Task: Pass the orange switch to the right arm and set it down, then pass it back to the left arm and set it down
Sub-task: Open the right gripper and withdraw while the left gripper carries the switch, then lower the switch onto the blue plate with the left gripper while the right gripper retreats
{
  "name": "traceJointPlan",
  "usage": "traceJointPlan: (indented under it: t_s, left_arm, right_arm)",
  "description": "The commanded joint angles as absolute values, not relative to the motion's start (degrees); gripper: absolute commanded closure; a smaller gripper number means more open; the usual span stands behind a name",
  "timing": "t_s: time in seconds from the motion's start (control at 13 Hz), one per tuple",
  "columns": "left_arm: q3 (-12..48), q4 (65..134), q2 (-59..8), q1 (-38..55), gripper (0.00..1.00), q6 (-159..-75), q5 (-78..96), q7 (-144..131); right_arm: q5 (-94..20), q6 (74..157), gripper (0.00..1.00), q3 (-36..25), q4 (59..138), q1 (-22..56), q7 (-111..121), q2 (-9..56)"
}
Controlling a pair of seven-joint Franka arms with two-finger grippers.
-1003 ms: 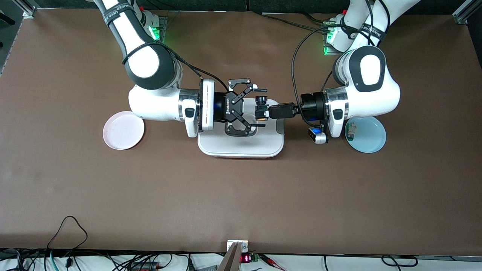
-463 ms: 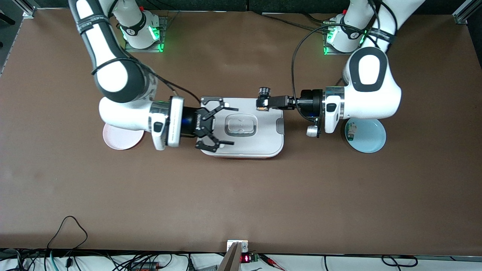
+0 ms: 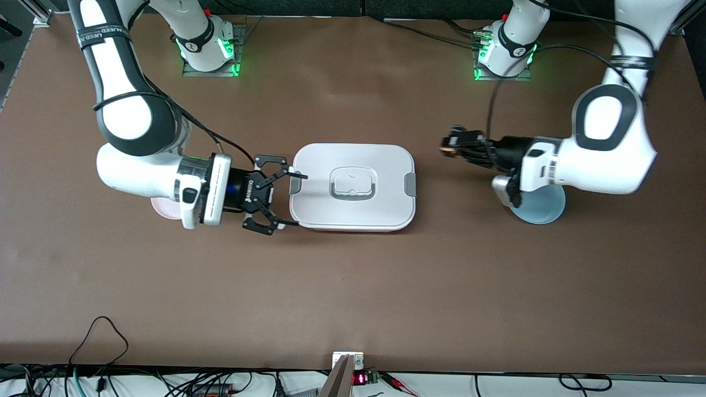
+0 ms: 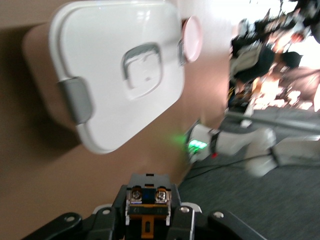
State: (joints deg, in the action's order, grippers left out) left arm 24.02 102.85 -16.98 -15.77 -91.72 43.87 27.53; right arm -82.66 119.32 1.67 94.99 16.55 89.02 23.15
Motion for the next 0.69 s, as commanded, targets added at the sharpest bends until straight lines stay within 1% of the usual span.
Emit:
traceJointPlan:
  t_s: [0.0,0.23,0.46,0.62]
  left_arm:
    - [24.4,102.2,-16.1,-17.6,1.00,-88.2,32.1,39.5]
    - [24.4,102.2,-16.4,-17.4,1.00,-88.1,18.6,56.1]
    - [24.6,102.6,-16.6,-16.8,1.00,-92.9,4.6,66.3]
    - [24.5,103.4,-18.0,-17.3,1.00,-97.7,0.8,75.7]
  right_arm:
    - [-71.1,117.4,0.00,2.1,98.6,13.1,78.8,18.9]
    - [-63.1,113.2,0.00,1.9,98.3,8.8,63.1,18.6]
    - [-48.9,112.6,0.00,0.6,97.2,7.8,45.1,17.1]
    - [-41.5,107.5,0.00,-1.2,96.3,7.6,34.2,16.8]
